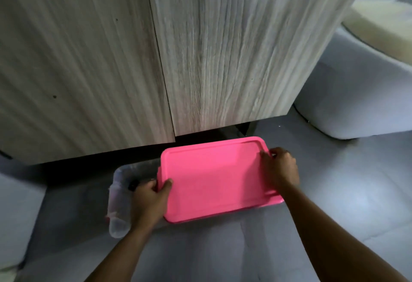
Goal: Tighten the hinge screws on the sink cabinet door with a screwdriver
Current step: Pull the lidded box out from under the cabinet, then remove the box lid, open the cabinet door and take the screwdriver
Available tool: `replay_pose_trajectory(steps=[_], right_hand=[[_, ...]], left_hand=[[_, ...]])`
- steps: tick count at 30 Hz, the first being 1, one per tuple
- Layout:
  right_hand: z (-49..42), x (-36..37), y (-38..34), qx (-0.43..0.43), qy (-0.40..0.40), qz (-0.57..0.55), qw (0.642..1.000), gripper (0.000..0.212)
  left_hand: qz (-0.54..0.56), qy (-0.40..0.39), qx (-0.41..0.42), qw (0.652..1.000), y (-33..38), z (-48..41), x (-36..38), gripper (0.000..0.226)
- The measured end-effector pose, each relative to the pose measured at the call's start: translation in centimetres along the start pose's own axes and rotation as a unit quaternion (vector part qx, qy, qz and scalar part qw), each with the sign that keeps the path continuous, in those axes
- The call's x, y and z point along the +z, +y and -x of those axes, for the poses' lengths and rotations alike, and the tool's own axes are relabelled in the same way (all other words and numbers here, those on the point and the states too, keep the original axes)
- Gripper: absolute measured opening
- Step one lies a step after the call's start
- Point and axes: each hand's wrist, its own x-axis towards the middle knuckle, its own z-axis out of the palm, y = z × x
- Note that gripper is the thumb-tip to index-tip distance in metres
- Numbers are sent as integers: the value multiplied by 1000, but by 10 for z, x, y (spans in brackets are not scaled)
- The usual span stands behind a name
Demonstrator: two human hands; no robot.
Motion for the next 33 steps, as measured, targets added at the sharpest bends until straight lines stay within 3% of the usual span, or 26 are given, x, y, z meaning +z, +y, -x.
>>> replay_pose_trajectory(steps=[4,9,12,20,31,33], right_hand=[[-30,-38,37,76,38,-15,996,38],[-48,-76,84,144,88,-14,985,41],[-46,-87,114,186,106,-27,976,45],[-29,-80,160,252,97,-44,962,47],[0,-55,174,304,43,-59,950,83],[7,-49,175,298,29,-57,952,81]], left_hand=[[16,-72,38,997,43,11,45,17],[-3,-106,102,989,94,8,104,24],[-67,-155,140,976,117,-8,135,27],[-216,-198,190,937,142,-36,192,30],[-348,-233,187,889,140,-82,238,40],[-344,-233,192,889,141,-91,247,40]])
